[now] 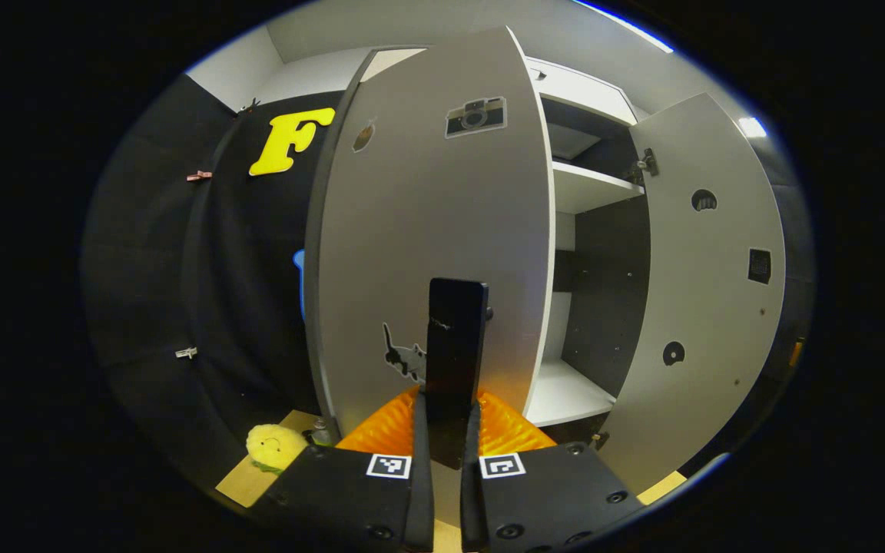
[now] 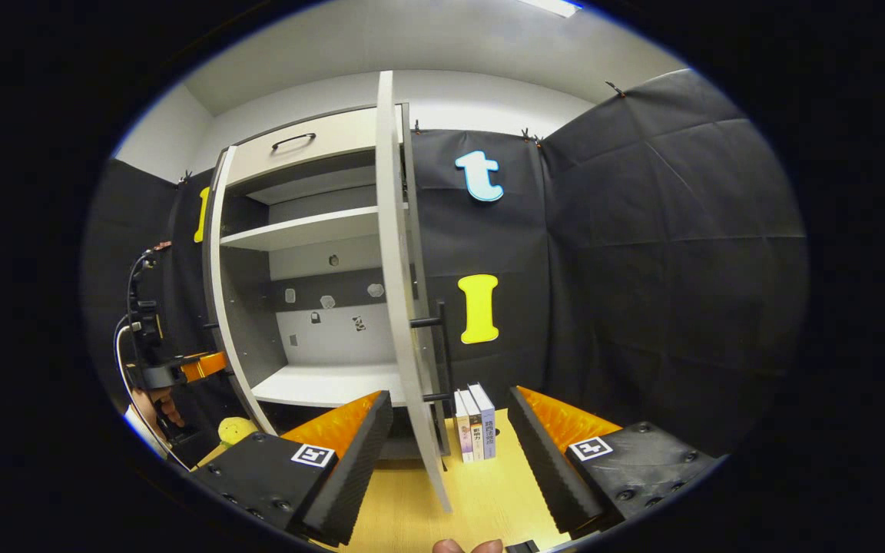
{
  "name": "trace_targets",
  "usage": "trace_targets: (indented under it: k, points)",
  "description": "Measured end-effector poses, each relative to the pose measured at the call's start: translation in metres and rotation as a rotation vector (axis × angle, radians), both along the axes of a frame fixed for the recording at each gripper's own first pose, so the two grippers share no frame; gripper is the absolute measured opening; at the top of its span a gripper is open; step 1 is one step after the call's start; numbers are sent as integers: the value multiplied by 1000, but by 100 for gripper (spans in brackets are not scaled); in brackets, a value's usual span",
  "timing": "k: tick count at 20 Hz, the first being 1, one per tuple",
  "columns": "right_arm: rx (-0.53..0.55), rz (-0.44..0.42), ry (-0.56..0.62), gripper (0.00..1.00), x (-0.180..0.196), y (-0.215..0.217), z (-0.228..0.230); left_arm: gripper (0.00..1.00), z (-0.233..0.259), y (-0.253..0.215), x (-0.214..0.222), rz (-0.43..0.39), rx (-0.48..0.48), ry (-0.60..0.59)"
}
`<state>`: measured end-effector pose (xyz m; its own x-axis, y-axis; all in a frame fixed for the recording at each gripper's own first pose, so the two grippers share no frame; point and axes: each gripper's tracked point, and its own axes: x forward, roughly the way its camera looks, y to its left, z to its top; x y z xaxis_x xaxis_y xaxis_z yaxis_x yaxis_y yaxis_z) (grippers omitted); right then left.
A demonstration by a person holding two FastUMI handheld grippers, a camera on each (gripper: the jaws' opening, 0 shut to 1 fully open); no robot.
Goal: Open the right door of the double-door shoe cabinet with the right hand, and open the left door with the left hand.
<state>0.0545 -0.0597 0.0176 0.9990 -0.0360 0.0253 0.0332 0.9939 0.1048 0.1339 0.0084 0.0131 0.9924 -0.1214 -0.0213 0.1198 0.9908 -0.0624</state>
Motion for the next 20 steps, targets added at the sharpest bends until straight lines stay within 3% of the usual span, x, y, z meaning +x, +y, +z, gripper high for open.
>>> trace_targets:
  k: [20]
  points:
    - [-39,132,13,95,2,55,-7,17,-4,109,-42,-26,-106,1]
